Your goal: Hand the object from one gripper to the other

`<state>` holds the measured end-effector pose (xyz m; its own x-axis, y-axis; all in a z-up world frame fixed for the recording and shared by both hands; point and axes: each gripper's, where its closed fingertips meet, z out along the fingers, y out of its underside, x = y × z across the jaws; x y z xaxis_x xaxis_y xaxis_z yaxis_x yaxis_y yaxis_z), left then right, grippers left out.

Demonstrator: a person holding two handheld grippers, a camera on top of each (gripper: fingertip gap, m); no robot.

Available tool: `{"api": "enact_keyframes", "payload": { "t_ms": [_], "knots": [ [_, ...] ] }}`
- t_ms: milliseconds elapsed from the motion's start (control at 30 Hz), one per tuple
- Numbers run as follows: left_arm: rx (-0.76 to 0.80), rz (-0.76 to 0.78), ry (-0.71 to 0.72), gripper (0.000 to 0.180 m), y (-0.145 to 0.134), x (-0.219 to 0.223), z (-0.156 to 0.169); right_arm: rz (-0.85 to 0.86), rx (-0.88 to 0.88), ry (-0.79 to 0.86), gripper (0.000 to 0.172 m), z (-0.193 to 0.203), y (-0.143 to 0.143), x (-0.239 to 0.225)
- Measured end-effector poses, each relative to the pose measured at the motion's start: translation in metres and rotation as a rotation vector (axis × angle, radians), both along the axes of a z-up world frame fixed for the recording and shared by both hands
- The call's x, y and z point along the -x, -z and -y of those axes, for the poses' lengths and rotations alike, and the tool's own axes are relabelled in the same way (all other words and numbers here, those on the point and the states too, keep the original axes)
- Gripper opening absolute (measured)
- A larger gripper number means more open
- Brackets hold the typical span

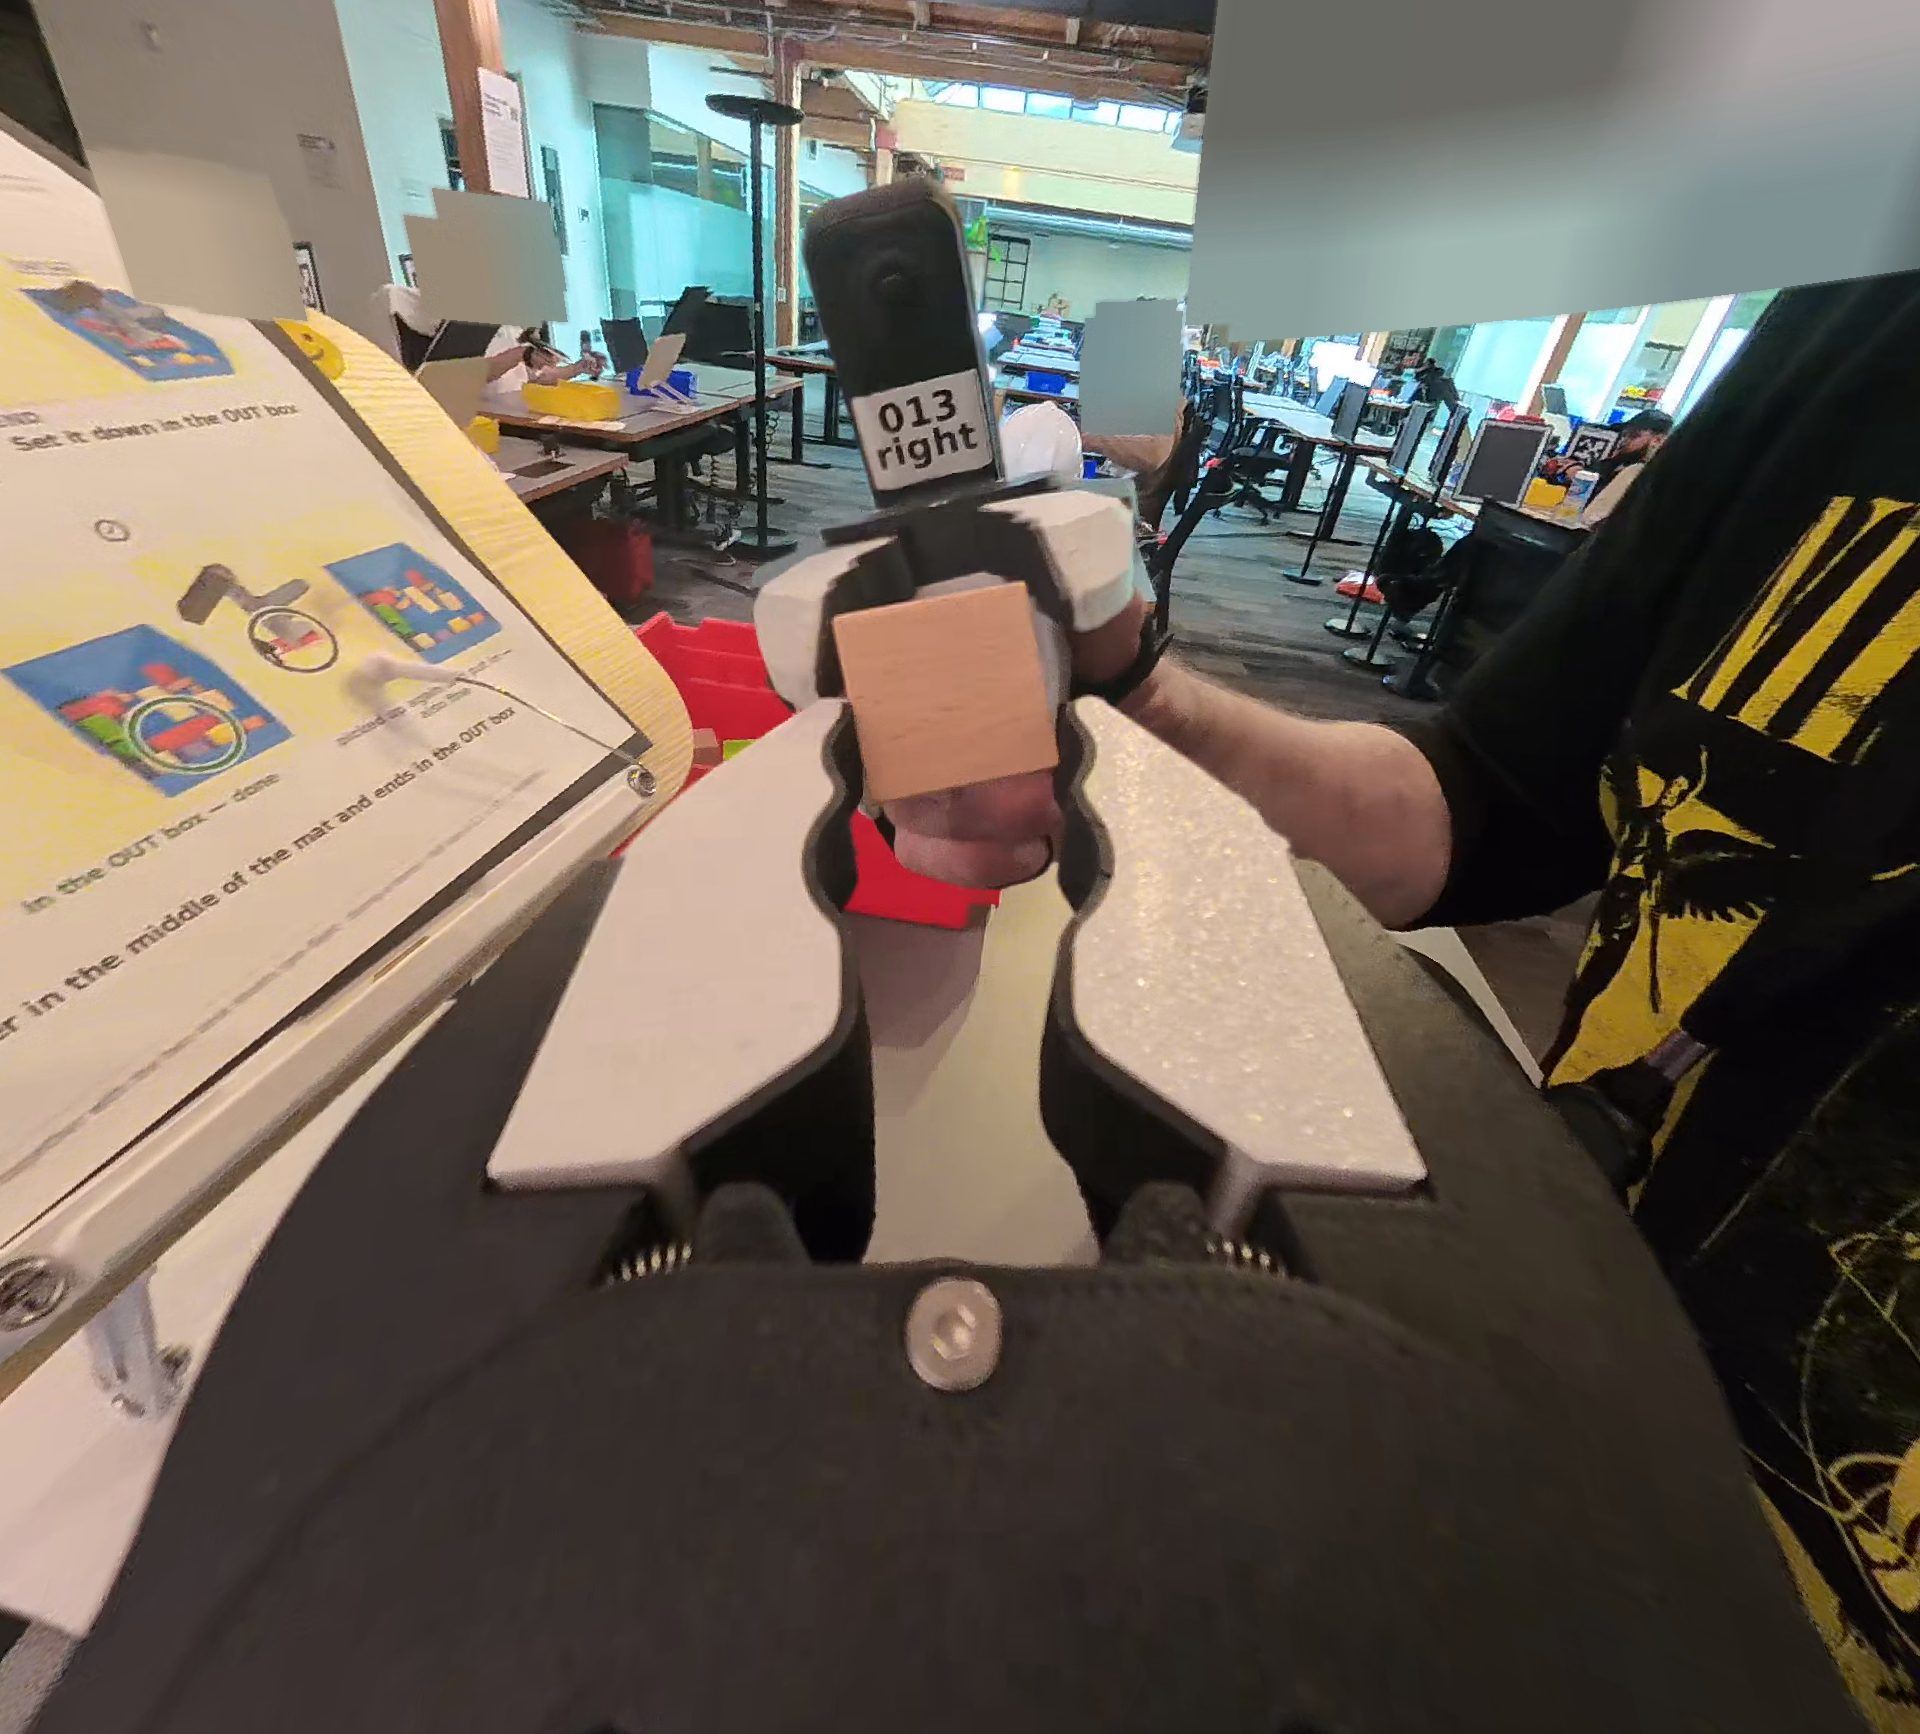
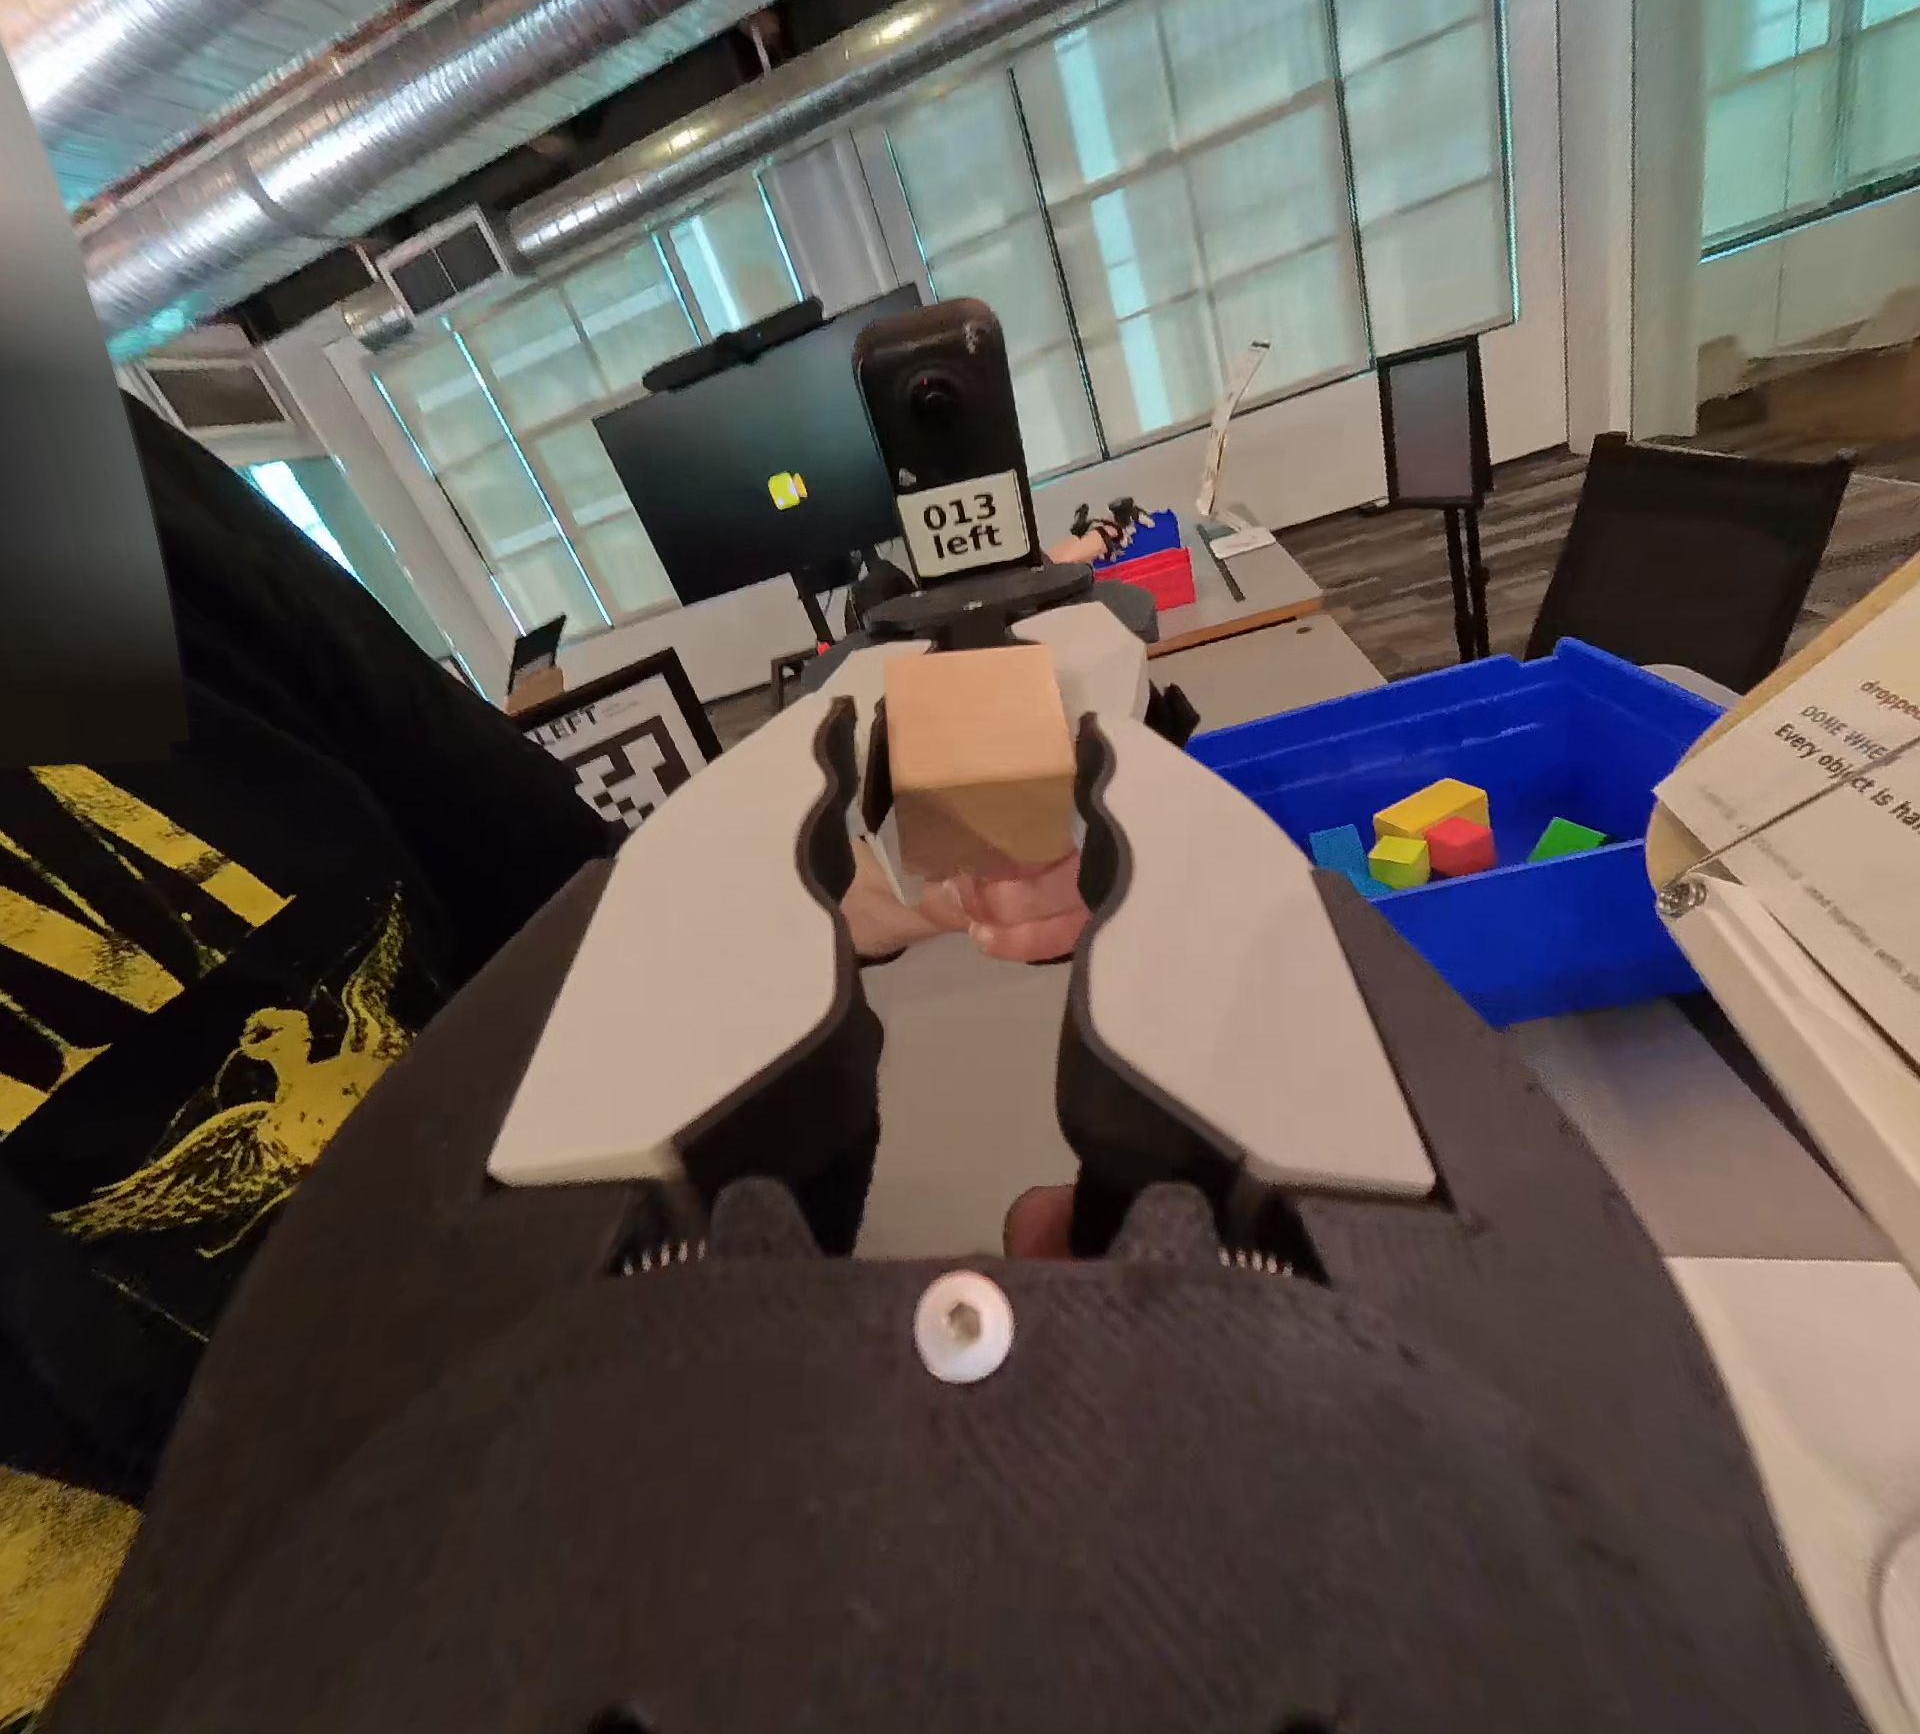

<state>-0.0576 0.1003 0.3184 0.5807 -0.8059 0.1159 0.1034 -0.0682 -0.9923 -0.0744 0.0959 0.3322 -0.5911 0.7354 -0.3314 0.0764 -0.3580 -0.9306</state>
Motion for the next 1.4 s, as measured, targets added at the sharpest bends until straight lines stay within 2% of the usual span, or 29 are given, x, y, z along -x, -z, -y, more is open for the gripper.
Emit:
{"api": "enact_keyframes", "payload": {
  "t_ms": [33,233,300,367,433,500,567,700,800,967,1167,1300,1400],
  "knots": [
    [-0.004,0.005,0.014,0.036,0.000,-0.003,0.001,0.002,0.014,-0.005,0.032,-0.001,0.001,-0.002],
    [0.016,0.037,0.053,0.036,0.002,-0.017,-0.005,0.024,0.012,0.031,0.032,-0.011,0.002,-0.019],
    [0.012,0.033,0.046,0.036,0.000,-0.015,-0.006,0.036,-0.003,0.112,0.032,-0.033,-0.002,-0.039],
    [0.005,0.038,0.026,0.029,-0.004,-0.005,-0.005,0.150,-0.088,0.256,0.031,-0.076,0.011,-0.066],
    [0.013,0.027,0.000,0.020,-0.001,0.005,-0.002,0.382,-0.218,0.432,0.032,-0.132,0.045,-0.102],
    [0.044,-0.007,-0.040,0.014,0.010,0.014,-0.003,0.706,-0.357,0.590,0.032,-0.191,0.097,-0.148],
    [0.079,-0.020,-0.067,0.013,0.021,0.020,-0.002,0.964,-0.388,0.665,0.031,-0.235,0.143,-0.190],
    [0.138,-0.022,-0.082,0.012,0.040,0.024,-0.001,1.288,-0.386,0.624,0.032,-0.270,0.222,-0.236],
    [0.163,-0.041,-0.088,0.013,0.049,0.023,-0.001,1.443,-0.437,0.570,0.031,-0.277,0.254,-0.249],
    [0.199,-0.071,-0.113,0.013,0.061,0.029,-0.002,1.623,-0.534,0.495,0.032,-0.282,0.278,-0.254],
    [0.224,-0.086,-0.167,0.014,0.068,0.047,0.000,1.773,-0.622,0.465,0.032,-0.292,0.287,-0.262],
    [0.242,-0.097,-0.199,0.016,0.073,0.057,0.004,1.844,-0.671,0.464,0.032,-0.299,0.287,-0.269],
    [0.265,-0.118,-0.234,0.019,0.079,0.068,0.007,1.832,-0.675,0.458,0.034,-0.300,0.289,-0.267]
  ]
}}
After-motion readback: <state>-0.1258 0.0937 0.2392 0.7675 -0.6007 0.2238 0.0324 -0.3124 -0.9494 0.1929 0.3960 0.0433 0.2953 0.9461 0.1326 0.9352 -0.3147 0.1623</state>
